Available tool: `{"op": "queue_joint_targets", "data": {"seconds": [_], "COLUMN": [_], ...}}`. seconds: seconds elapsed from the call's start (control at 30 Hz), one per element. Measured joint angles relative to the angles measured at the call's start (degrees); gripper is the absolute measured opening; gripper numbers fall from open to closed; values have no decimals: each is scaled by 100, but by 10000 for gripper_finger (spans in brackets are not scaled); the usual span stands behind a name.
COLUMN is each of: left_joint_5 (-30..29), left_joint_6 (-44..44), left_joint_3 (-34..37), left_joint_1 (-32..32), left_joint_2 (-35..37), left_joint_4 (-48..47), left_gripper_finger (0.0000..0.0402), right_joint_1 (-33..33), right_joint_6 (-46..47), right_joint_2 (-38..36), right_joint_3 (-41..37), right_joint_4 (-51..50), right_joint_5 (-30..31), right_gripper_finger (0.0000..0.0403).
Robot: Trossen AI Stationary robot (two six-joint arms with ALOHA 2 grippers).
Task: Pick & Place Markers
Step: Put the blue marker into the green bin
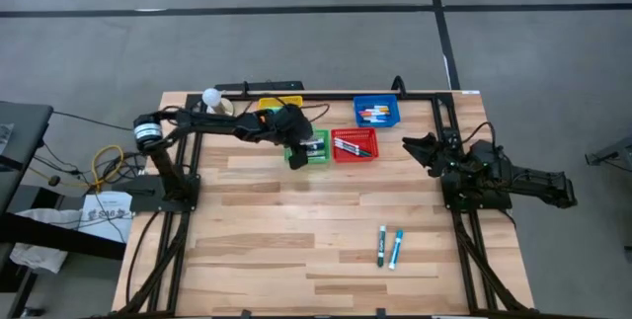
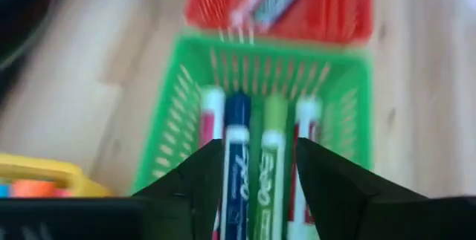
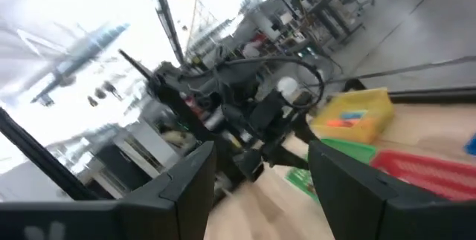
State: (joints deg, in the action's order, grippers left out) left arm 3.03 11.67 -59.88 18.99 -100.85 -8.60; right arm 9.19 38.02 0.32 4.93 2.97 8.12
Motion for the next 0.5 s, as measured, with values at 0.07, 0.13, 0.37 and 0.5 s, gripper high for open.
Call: {"op": "queue_joint_targets", "data": {"seconds": [0.07,0.13,0.37,0.5], "left_joint_5": [0,0,0,2], "left_joint_6": [-228,-647,-2145,-2361], "left_joint_3": [0,0,-2,43], "left_joint_1": [-4,-7,-131,-347], "left_joint_2": [339,750,2342,3118], "left_joint_4": [2,6,-15,-99], "left_gripper_finger": [175,178,175,171], "right_joint_1": [0,-12,-302,-592], "right_joint_6": [73,-77,-1005,-1374], "right_joint_2": [0,0,217,681], "right_joint_3": [0,41,923,1670], "right_joint_4": [248,532,110,-951], "right_joint_5": [-66,-384,-1586,-1773], "right_gripper_finger": [205,204,177,155]}}
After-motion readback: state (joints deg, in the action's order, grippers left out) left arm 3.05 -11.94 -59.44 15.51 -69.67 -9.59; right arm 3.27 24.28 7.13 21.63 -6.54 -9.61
